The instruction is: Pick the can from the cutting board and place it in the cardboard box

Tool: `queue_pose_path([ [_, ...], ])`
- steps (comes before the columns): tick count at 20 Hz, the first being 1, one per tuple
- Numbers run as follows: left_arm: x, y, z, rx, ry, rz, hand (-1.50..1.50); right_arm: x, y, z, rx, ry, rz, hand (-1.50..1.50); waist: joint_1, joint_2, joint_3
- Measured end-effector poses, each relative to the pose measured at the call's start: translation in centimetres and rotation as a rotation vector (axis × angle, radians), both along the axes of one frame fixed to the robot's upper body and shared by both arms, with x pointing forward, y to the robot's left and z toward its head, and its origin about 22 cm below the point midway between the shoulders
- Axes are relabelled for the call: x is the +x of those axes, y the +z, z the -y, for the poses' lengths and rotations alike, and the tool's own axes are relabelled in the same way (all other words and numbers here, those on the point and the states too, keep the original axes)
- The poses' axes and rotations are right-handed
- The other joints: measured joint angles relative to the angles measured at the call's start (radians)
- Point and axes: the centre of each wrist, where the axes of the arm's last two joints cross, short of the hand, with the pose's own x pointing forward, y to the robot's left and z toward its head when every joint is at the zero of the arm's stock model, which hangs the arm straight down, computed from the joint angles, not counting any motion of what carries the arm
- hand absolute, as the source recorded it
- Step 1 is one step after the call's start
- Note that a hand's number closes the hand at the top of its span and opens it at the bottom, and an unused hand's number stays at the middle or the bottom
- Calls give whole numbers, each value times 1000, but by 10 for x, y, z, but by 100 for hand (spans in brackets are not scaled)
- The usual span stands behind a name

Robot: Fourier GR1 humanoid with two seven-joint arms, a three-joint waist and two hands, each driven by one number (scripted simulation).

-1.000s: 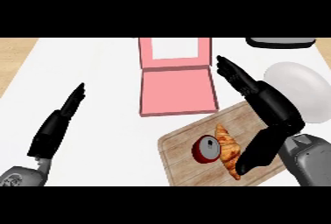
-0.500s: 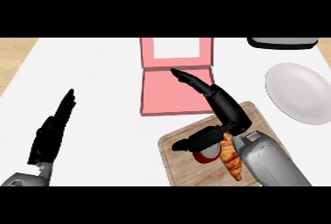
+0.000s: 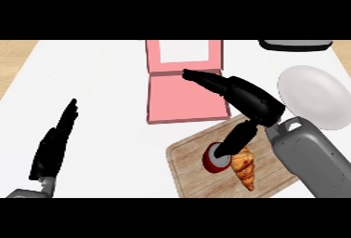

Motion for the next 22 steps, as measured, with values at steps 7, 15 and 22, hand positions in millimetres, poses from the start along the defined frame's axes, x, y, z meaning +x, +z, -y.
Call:
queue_pose_path([
  [7,-1,0,2,-13,8,-5,0,1,37,-6,-481,127,-5,-150,-1,-2,-1],
  [15,-5,0,-2,-14,16,-2,0,-27,33,-32,-738,187,-74,-150,-9,-1,0],
  [22,-4,6,-2,-12,13,-1,0,-48,24,-45,-792,130,-70,-150,-8,0,1],
])
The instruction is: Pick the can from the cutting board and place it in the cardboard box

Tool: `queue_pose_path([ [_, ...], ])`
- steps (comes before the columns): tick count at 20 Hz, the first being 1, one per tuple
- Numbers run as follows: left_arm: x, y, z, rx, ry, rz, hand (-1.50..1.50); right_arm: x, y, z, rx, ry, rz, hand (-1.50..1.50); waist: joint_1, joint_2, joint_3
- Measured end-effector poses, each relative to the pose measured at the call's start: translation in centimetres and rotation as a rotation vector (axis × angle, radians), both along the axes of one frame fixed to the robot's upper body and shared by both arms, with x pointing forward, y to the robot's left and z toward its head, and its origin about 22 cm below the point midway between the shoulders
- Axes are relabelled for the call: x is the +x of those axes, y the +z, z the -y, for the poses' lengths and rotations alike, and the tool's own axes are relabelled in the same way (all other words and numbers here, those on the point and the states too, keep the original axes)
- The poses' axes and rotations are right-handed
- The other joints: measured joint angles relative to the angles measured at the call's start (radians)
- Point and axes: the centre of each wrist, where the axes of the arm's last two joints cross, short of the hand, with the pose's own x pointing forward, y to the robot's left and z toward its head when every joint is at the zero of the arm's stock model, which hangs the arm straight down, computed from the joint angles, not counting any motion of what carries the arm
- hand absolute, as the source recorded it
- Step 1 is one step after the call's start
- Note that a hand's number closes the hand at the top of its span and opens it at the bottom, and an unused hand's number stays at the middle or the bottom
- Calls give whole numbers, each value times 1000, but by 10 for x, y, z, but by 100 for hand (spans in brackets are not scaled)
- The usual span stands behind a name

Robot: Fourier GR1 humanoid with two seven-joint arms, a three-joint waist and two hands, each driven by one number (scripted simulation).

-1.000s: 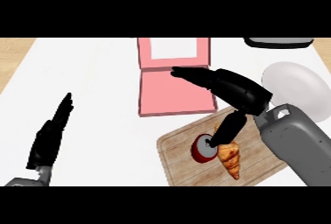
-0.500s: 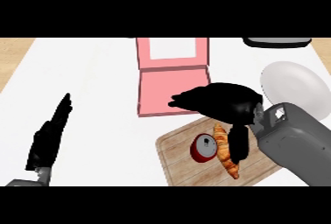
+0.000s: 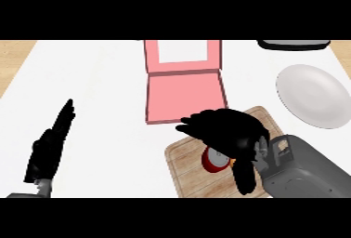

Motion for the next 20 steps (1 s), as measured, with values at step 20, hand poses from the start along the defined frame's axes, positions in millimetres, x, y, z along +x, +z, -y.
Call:
queue_pose_path([
  [20,7,-1,4,4,4,-3,0,-6,-46,2,-66,-41,12,-150,2,2,0],
])
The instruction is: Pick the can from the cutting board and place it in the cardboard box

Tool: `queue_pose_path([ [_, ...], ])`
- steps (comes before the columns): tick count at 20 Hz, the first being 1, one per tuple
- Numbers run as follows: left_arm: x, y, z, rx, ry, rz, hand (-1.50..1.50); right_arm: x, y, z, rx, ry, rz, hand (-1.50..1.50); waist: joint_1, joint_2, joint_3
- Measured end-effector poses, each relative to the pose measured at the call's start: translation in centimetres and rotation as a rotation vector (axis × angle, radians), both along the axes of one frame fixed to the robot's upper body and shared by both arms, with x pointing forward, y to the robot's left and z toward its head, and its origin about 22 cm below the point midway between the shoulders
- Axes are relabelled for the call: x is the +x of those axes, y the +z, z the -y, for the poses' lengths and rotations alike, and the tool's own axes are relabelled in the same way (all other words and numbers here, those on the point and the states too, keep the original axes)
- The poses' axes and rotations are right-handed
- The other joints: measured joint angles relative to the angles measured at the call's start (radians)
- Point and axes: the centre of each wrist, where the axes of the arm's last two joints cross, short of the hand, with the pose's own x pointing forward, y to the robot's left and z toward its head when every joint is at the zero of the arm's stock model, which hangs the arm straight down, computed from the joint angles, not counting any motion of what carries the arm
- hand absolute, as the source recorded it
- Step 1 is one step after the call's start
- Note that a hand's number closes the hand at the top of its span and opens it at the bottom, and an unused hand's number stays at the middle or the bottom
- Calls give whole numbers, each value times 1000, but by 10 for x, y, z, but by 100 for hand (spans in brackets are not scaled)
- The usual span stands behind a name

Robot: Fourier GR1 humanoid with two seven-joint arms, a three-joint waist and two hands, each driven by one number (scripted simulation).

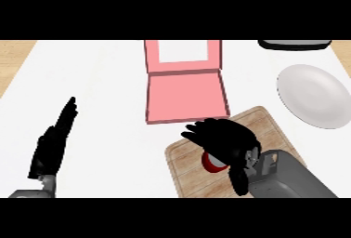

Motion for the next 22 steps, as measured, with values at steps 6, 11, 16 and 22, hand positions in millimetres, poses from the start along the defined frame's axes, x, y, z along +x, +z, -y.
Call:
queue_pose_path([
  [6,-1,-3,1,-1,-2,3,0,2,-4,5,5,-1,5,-150,0,0,0],
  [11,-6,-2,-4,0,-3,-3,0,1,-16,-3,6,-11,0,-150,0,0,0],
  [16,-9,-4,-3,4,1,2,0,3,-24,0,-17,4,-7,-150,0,0,0],
  [22,-3,-1,-4,3,1,-3,0,-1,-38,-2,-41,13,-25,150,-1,0,0],
])
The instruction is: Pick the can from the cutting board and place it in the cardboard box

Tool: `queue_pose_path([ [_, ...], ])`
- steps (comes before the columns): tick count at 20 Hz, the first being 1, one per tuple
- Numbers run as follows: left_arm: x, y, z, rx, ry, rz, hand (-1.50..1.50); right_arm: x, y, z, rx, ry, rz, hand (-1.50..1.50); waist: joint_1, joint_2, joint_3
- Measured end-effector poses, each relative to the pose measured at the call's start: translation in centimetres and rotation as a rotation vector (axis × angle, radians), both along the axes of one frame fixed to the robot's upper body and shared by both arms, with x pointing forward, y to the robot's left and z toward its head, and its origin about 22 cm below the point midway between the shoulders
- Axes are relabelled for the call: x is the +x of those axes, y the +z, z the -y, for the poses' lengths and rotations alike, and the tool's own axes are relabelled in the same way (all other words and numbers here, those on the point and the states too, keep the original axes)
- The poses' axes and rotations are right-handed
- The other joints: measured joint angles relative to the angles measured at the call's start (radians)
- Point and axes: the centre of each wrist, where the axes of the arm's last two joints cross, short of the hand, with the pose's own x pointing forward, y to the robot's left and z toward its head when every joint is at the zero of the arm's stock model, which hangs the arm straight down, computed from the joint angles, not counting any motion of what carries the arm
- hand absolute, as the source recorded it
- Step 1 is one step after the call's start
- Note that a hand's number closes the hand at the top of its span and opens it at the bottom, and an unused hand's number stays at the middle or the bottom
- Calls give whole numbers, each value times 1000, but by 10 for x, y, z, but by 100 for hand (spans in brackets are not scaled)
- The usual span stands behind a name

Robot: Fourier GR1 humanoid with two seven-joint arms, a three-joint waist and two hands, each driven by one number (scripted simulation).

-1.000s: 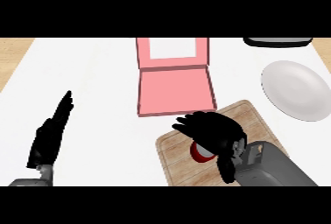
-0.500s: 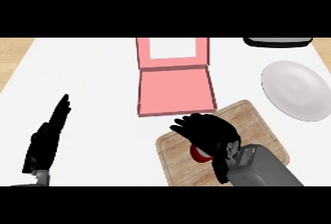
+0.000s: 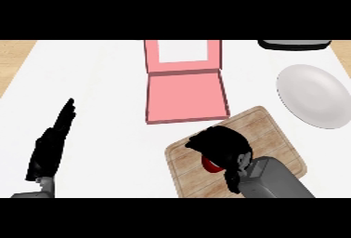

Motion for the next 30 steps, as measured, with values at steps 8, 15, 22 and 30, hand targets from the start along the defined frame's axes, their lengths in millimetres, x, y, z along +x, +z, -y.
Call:
queue_pose_path([
  [8,4,0,1,-7,-9,0,0,7,-5,-1,59,30,140,150,2,0,0],
  [15,1,-3,1,-5,-18,7,0,45,2,35,148,46,273,150,15,7,1],
  [22,9,6,13,-10,-71,42,0,109,41,142,244,9,403,150,73,40,7],
  [30,14,7,24,-4,-100,49,0,145,75,216,407,13,499,150,97,44,6],
])
